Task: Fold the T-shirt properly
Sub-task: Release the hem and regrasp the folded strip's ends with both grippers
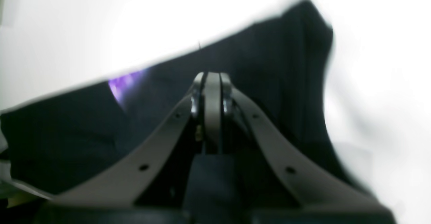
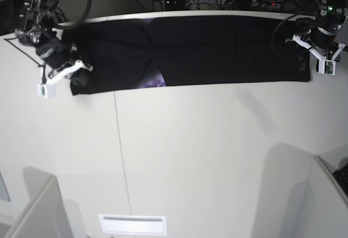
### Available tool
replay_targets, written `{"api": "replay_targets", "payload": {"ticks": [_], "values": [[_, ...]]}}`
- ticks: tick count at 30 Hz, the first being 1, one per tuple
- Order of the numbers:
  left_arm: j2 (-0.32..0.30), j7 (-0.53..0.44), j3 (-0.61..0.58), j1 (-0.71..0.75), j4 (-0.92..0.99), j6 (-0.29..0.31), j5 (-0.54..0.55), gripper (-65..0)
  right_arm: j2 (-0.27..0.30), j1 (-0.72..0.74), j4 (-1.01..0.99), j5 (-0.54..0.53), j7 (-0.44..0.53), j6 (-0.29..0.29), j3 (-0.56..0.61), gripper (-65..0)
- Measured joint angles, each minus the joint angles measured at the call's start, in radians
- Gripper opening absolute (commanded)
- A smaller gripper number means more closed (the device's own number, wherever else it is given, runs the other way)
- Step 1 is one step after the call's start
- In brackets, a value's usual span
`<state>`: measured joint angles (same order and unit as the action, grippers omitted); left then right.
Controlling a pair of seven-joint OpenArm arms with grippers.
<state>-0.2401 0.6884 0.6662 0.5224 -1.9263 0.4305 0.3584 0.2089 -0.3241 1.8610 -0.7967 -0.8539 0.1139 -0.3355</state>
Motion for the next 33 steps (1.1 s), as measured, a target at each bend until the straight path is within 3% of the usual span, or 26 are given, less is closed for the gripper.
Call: {"api": "replay_targets", "payload": {"ticks": [2,5,13,18,21,24,27,31,33], "values": [[0.026,0.001,-0.002,-0.028,0.02,0.001,-0.009,-64.5,-0.002,0.039,-0.04,-0.01,-0.002,0.0,0.002,-65.0],[0.037,-0.007,-0.002,-0.037,0.047,0.0,-0.013,-65.0,-0.003,0.098,-0.147,0.0,-0.003,-0.002,0.002,-65.0],[0.037,0.0,-0.002,-0.053,0.146,-0.003,-0.013,-65.0,0.07,0.227,-0.399,0.001,0.01,0.0,0.0,-65.0],[0.038,0.0,0.005,-0.045,0.146,-0.003,-0.014,-65.0,0.09,0.257,-0.521,-0.015,0.064,0.001,0.004,-65.0],[0.038,0.0,0.007,-0.042,0.14,-0.003,-0.012,-65.0,0.09,0.25,-0.473,0.008,0.051,-0.008,0.003,-65.0],[0.038,0.0,0.007,-0.033,0.117,-0.003,-0.01,-65.0,0.094,0.199,-0.291,0.009,0.035,-0.008,-0.002,-65.0],[0.044,-0.003,0.008,-0.021,0.08,-0.003,-0.007,-65.0,0.089,0.155,-0.107,-0.006,-0.042,-0.005,0.003,-65.0],[0.084,-0.007,0.0,-0.038,0.105,-0.003,-0.009,-65.0,0.005,0.095,-0.043,-0.005,-0.142,0.0,0.006,-65.0],[0.09,-0.003,-0.002,-0.051,0.145,0.004,-0.013,-65.0,-0.015,0.062,-0.064,0.006,-0.137,0.0,0.01,-65.0]]}}
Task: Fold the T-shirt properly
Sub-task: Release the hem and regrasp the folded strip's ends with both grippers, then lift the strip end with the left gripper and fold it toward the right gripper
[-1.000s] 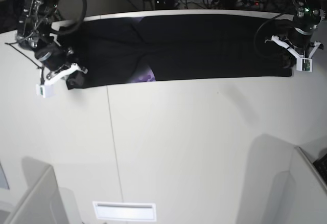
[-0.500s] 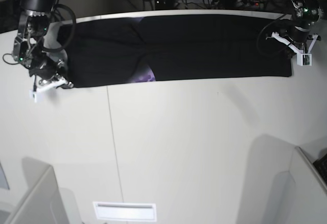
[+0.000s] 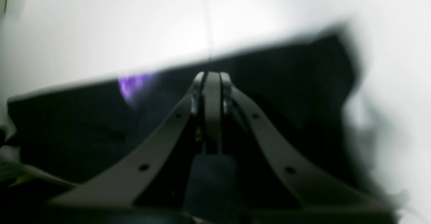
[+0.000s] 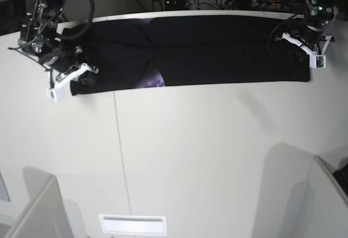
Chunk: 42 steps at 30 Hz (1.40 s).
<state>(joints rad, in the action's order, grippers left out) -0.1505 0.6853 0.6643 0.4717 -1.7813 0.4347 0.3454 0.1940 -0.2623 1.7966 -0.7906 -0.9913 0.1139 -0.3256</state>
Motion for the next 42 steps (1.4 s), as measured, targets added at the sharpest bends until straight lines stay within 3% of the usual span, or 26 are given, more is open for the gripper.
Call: {"api": "replay_targets", "payload": {"ticks": [5,11,17,23,26,32,36,42], "values": [[-0.002,-0.006,0.002,-0.026,0.118,-0.011,-0.001,-65.0,-0.066,-0.013,-0.111,0.257,0.052,0.002,-0.006,-65.0],[-0.014,-0.055,-0.015,-0.126,0.253,-0.002,0.031,-65.0,-0.084,0.109,-0.259,0.394,0.176,0.027,-0.004,-65.0],[-0.016,-0.064,-0.044,-0.243,0.324,-0.003,0.034,-65.0,-0.066,0.255,-0.395,0.414,0.179,0.026,-0.01,-65.0],[-0.01,0.024,-0.041,-0.324,0.332,-0.009,0.02,-65.0,-0.06,0.355,-0.465,0.434,0.138,0.015,-0.006,-65.0],[-0.016,0.151,-0.013,-0.338,0.262,-0.009,0.005,-65.0,-0.066,0.337,-0.394,0.462,0.114,0.005,-0.006,-65.0],[-0.026,0.178,0.039,-0.318,0.084,-0.014,0.005,-65.0,-0.101,0.3,-0.225,0.455,0.106,0.002,-0.007,-65.0],[-0.024,0.161,0.039,-0.264,-0.032,-0.011,0.024,-65.0,-0.116,0.266,-0.084,0.461,0.032,0.004,-0.005,-65.0],[-0.023,0.17,0.123,-0.209,-0.054,-0.015,0.0,-65.0,-0.135,0.201,0.048,0.454,0.005,0.007,-0.006,-65.0]]}}
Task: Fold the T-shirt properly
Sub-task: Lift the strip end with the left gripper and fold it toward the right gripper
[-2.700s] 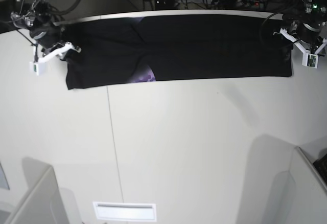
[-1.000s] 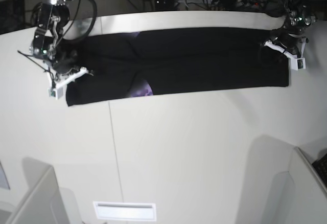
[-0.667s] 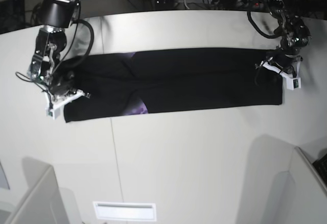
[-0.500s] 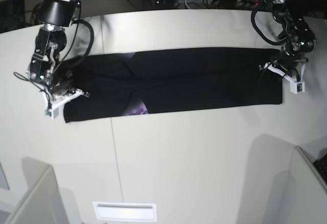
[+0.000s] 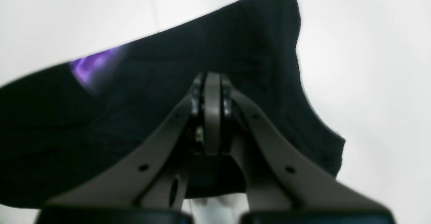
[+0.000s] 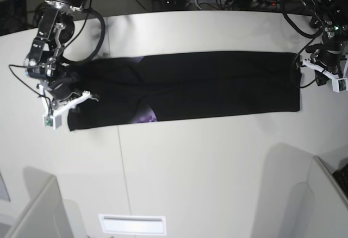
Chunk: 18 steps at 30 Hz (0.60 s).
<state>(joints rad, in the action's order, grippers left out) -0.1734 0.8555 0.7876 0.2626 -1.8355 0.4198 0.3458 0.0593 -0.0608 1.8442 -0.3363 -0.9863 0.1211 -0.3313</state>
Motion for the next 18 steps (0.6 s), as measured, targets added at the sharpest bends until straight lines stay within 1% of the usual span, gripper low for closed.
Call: {"api": "replay_targets", "payload": {"ticks": [2,3,5,6,7,8,9,10,11,12,13,14,16,18], "values": [[0.002,-0.005,0.021,-0.007,0.015,0.006,0.012,-65.0,0.0,-0.01,0.0,0.002,-0.002,0.004,0.0,-65.0],[0.005,-0.005,0.034,-0.01,0.026,0.008,0.017,-65.0,0.002,-0.012,-0.003,0.005,-0.003,0.028,-0.001,-65.0],[0.004,-0.006,0.053,-0.01,0.047,0.008,0.013,-48.5,0.003,-0.012,-0.012,0.004,0.003,0.089,-0.002,-65.0],[0.003,-0.006,0.059,-0.011,0.061,0.007,0.014,-40.8,0.003,-0.016,-0.013,0.004,0.004,0.106,-0.002,-65.0],[0.001,-0.006,0.063,-0.011,0.081,0.005,0.009,-31.6,-0.002,-0.021,-0.013,0.0,0.002,0.132,-0.002,-65.0],[-0.002,-0.006,0.063,-0.013,0.106,0.002,0.011,-23.0,-0.003,-0.028,-0.013,0.0,0.0,0.134,-0.002,-65.0],[-0.001,-0.005,0.064,-0.013,0.127,0.001,0.042,-15.6,-0.003,-0.034,-0.013,0.001,-0.002,0.134,-0.001,-65.0],[-0.001,-0.005,0.063,-0.013,0.151,0.0,0.089,-10.2,-0.002,-0.037,-0.014,0.002,-0.003,0.134,-0.002,-65.0],[-0.002,-0.01,0.062,-0.013,0.179,0.004,0.159,-5.3,-0.002,-0.037,-0.014,0.004,-0.003,0.133,-0.002,-65.0],[-0.002,-0.012,0.06,-0.014,0.209,0.004,0.207,-2.6,-0.002,-0.037,-0.014,0.004,-0.002,0.133,-0.002,-65.0],[-0.015,-0.01,0.055,-0.014,0.248,0.004,0.259,-2.0,-0.002,-0.037,-0.014,0.003,-0.002,0.133,-0.002,-65.0],[-0.032,-0.003,0.048,-0.014,0.286,0.007,0.286,-2.0,-0.002,-0.037,-0.014,0.001,-0.002,0.133,-0.002,-65.0],[-0.059,-0.012,0.046,-0.016,0.341,-0.006,0.312,-2.0,-0.002,-0.043,-0.014,0.003,-0.002,0.133,-0.002,-65.0],[-0.065,-0.013,0.025,-0.029,0.366,-0.004,0.311,-2.0,-0.002,-0.048,-0.014,0.003,-0.002,0.134,-0.002,-65.0]]}}
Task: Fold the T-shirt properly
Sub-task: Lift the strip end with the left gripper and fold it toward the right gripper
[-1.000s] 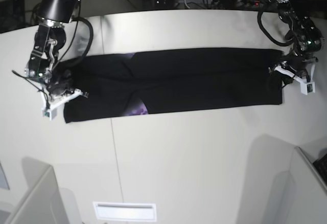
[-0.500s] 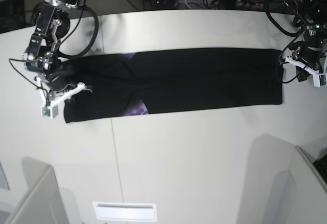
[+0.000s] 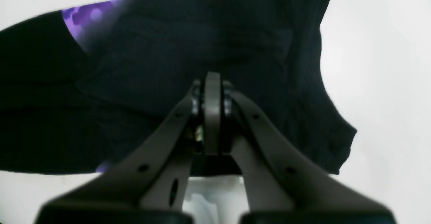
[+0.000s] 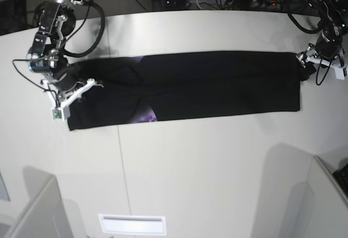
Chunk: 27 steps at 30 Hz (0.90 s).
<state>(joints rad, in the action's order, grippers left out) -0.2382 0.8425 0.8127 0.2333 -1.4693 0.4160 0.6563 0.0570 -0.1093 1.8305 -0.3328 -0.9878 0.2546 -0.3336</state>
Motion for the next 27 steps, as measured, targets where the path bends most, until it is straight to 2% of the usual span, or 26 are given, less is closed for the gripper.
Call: {"api": "replay_targets", "payload": {"ticks": [5,13,16,19,26,27], "values": [[0.01,0.003,-0.072,-0.034,0.026,0.008,0.018,-2.0,0.0,-0.004,0.0,0.0,0.0,0.0,0.0,-65.0],[0.0,-0.05,-0.167,-0.074,0.088,0.02,0.032,-2.0,0.0,-0.026,0.0,0.0,0.0,0.0,0.0,-65.0],[-0.005,-0.066,-0.199,-0.074,0.093,0.019,0.037,-4.1,0.0,-0.021,0.0,-0.002,0.011,0.0,0.0,-65.0],[-0.003,-0.063,-0.207,-0.075,0.096,0.019,0.039,-17.3,0.0,-0.024,0.0,0.0,0.002,0.0,0.0,-65.0],[-0.002,-0.036,-0.207,-0.069,0.106,0.018,0.032,-62.2,0.0,-0.023,0.0,0.0,0.003,0.0,0.0,-65.0],[-0.001,-0.034,-0.206,-0.069,0.106,0.018,0.033,-65.0,0.0,-0.023,0.0,0.0,0.003,0.0,0.0,-65.0]]}}
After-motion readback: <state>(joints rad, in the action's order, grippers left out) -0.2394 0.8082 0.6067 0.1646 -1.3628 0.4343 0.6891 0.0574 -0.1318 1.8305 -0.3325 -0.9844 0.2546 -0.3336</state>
